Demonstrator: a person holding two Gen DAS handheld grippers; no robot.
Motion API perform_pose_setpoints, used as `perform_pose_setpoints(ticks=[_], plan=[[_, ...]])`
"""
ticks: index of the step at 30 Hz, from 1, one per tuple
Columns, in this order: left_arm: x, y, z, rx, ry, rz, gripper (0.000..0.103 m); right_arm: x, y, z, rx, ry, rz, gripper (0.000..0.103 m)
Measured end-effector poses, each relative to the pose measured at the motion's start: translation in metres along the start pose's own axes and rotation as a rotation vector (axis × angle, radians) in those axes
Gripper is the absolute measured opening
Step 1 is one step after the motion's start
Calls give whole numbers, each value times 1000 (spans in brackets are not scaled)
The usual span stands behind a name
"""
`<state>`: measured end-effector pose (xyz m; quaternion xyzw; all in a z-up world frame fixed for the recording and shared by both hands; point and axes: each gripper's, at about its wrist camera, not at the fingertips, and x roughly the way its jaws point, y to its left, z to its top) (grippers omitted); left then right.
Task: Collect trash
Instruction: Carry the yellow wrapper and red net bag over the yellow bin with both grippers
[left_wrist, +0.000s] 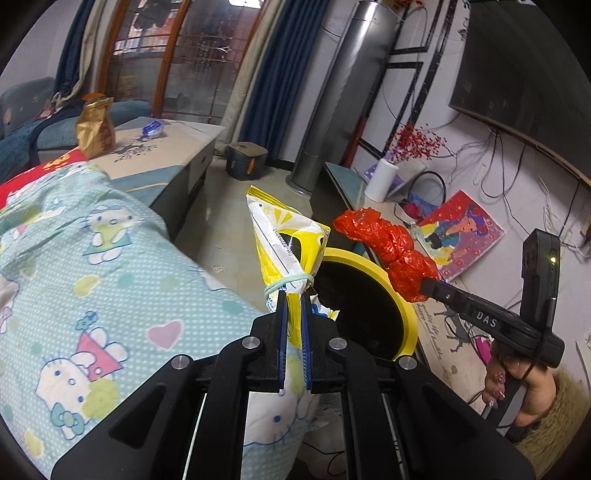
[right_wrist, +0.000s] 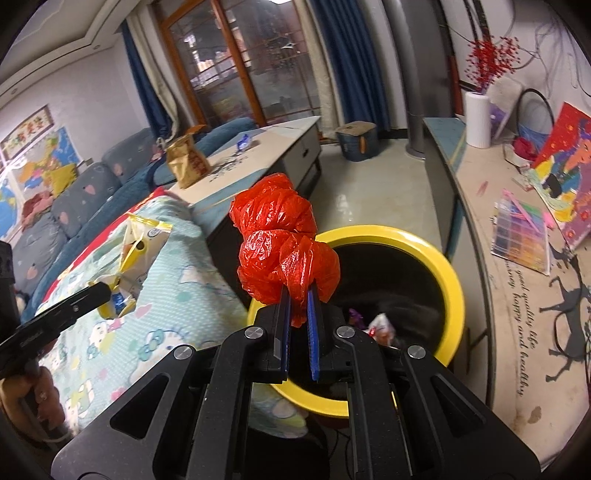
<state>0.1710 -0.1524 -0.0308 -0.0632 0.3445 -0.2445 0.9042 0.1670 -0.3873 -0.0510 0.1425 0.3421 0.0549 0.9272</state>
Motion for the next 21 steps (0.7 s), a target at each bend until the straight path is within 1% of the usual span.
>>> perform_pose_setpoints(ticks=[9, 17, 21], plan=[[25, -24, 0, 54, 43, -36, 7, 3, -37, -1, 86, 5, -66, 5], [52, -49, -1, 111, 82, -70, 7, 7, -58, -4, 153, 19, -108, 5], [64, -60, -3, 134, 106, -84, 7, 9, -68, -7, 178, 25, -116, 6]])
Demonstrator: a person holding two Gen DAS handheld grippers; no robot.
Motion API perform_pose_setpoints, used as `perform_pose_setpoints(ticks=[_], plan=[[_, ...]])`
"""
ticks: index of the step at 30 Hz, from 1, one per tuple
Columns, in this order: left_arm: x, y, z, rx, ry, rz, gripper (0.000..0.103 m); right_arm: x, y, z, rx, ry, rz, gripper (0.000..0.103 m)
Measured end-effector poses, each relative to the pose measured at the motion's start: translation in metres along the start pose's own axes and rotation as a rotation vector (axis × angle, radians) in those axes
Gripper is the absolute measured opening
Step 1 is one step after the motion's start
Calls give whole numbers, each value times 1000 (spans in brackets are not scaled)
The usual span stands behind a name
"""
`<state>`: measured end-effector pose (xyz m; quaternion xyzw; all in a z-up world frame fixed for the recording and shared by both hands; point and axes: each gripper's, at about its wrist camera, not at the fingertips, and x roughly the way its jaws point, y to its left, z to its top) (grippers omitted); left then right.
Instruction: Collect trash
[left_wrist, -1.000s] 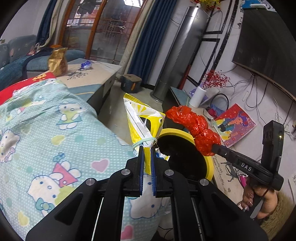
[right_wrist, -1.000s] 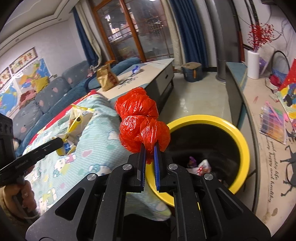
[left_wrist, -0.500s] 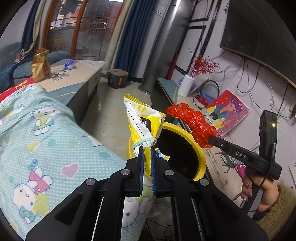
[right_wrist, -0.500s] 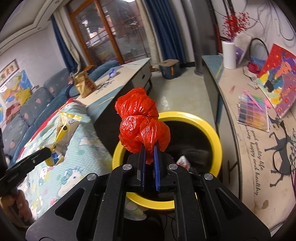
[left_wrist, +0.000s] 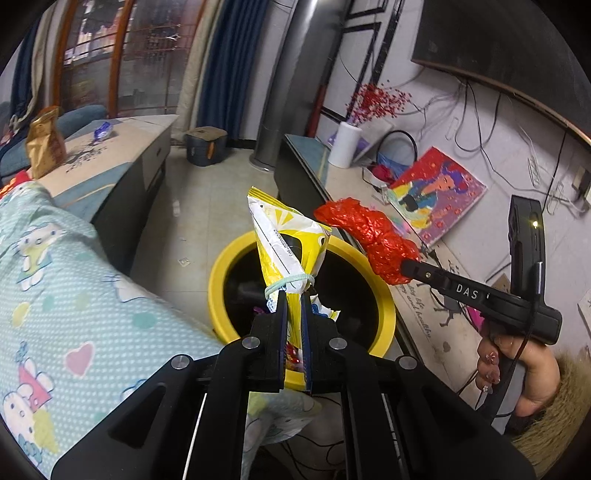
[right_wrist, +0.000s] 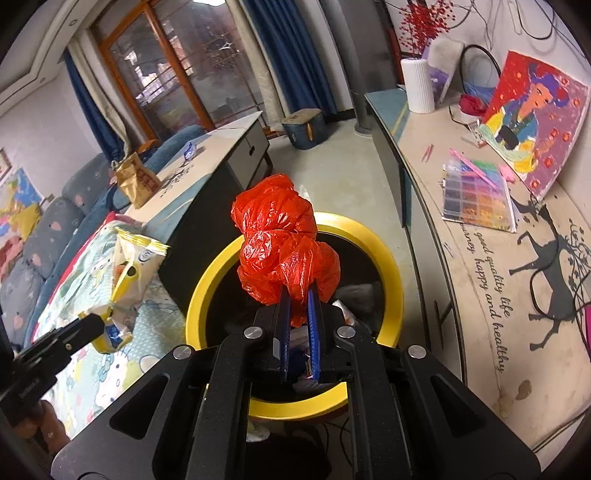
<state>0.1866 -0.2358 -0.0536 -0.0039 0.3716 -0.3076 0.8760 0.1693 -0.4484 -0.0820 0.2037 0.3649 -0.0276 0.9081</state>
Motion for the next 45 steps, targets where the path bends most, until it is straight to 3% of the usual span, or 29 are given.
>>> perform_pose_setpoints(ticks=[3, 5, 7, 9, 13, 16, 23, 28, 45], plan=[[15, -6, 1, 9, 20, -3, 7, 3, -6, 0, 21, 12, -9, 18], [30, -5, 3, 10, 44, -11, 15, 5, -9, 0, 30, 20, -17, 28], [40, -4, 6, 21, 51, -24, 42, 3, -12, 1, 35, 18, -27, 34], [47, -4, 8, 34, 57, -21, 57, 1, -15, 1, 43, 16, -36, 37], [45, -1, 12, 9, 47, -11, 82, -10, -13, 0, 24, 1, -53, 48], [35, 3, 13, -17, 30, 6, 95, -20, -9, -2, 1, -12, -60, 56], [-5, 15, 11, -54, -27, 56, 97, -58, 13, -13, -73, -100, -55, 81], [-43, 26, 2, -81, -77, 114, 97, -84, 31, -23, -125, -188, -57, 92], [-165, 53, -43, -125, -274, 369, 97, -129, 114, -63, -304, -413, 16, 92]])
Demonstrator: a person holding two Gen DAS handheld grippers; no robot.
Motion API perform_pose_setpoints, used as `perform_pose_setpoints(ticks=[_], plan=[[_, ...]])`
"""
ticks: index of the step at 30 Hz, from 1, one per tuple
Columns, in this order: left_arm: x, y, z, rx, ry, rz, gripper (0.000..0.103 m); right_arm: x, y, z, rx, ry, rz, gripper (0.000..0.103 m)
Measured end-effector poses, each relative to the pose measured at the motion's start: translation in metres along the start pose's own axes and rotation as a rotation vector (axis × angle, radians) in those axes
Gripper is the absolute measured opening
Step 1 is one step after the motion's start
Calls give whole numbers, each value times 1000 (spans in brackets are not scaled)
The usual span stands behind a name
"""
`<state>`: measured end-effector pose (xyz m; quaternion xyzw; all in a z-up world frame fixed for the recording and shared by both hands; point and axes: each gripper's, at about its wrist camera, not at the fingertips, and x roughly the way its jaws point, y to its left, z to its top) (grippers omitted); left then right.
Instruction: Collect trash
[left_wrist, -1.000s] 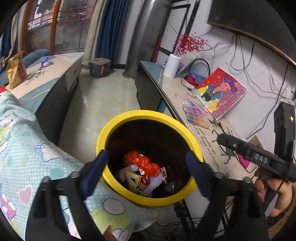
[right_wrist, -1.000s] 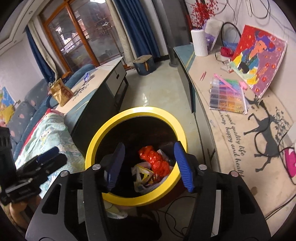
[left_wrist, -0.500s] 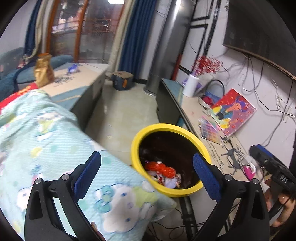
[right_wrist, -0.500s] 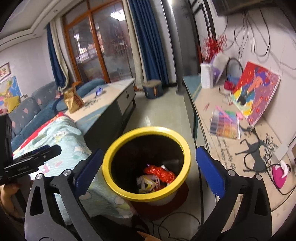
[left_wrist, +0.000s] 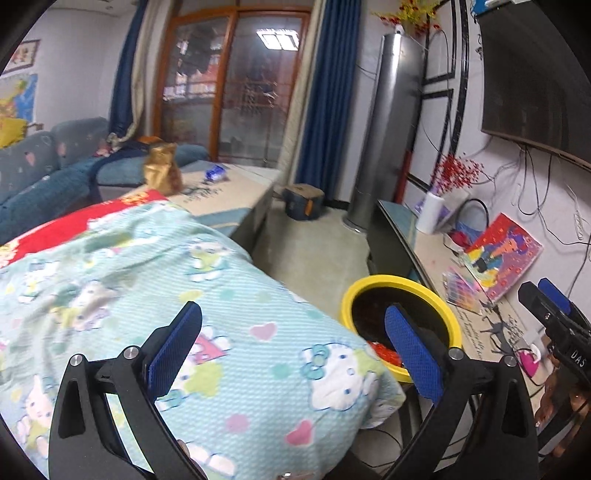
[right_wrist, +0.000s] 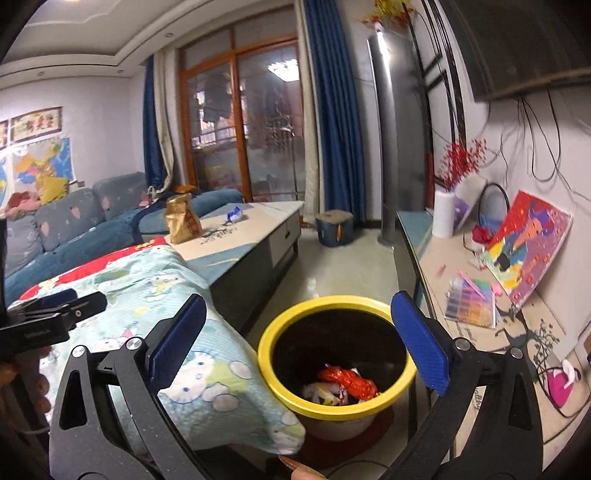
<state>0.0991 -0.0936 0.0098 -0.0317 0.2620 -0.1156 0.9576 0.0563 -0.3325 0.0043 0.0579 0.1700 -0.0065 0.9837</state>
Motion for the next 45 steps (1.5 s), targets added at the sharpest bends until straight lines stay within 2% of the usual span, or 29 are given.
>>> perform_pose_setpoints(ticks=[8, 12, 14, 22, 45], plan=[[-39, 24, -22, -12, -84, 79, 97, -20, 40, -21, -33, -89, 37, 92], [-53, 33, -39, -15, -113, 83, 97, -31, 58, -34, -87, -163, 25, 92], [-60, 36, -45, -16, -129, 81, 97, -32, 66, -41, -117, -171, 23, 92], [-62, 42, -52, -19, -127, 88, 97, -27, 78, -54, -117, -117, 50, 92], [-63, 43, -51, -22, -127, 89, 97, -26, 76, -53, -110, -110, 43, 92]])
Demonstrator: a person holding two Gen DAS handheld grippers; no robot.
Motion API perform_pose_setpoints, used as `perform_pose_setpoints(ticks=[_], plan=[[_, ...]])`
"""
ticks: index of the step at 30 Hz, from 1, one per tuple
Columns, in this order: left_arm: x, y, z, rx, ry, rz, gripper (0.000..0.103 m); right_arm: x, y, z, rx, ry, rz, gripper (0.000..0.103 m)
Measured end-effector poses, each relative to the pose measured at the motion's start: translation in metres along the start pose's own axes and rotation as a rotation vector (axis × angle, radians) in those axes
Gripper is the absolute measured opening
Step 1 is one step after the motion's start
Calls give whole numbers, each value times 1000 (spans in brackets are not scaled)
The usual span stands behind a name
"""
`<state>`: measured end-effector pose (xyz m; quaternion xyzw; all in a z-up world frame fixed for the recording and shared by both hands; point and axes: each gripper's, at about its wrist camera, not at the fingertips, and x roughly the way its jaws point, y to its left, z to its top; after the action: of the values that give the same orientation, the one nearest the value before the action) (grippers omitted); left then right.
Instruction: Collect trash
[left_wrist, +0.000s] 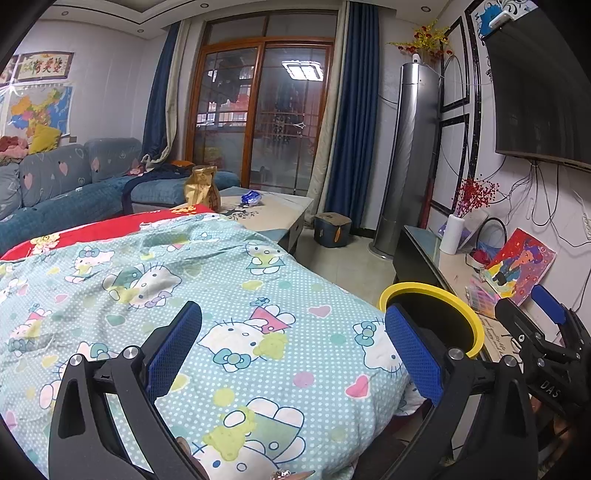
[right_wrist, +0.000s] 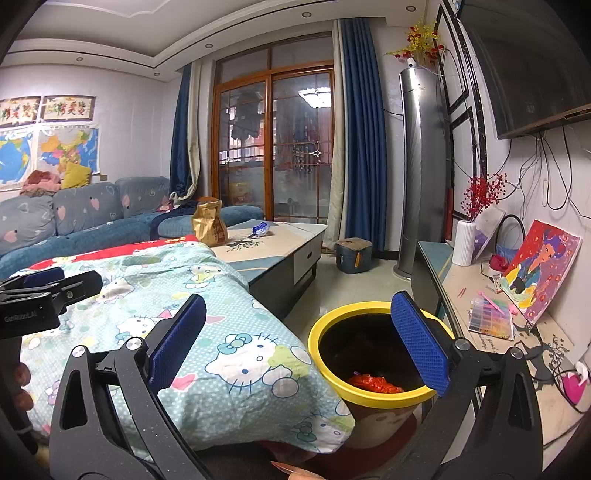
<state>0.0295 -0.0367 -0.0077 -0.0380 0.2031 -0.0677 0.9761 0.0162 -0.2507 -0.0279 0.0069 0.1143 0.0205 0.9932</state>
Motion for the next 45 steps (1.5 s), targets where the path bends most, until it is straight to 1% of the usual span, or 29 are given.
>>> perform_pose_setpoints(ticks=[38, 45], plan=[[-2, 0, 3, -6, -6, 3, 97, 2, 0, 0, 1, 5, 9, 92], [-3, -1, 5, -10, -6, 14, 97, 3, 0, 0, 1, 8, 11, 92]])
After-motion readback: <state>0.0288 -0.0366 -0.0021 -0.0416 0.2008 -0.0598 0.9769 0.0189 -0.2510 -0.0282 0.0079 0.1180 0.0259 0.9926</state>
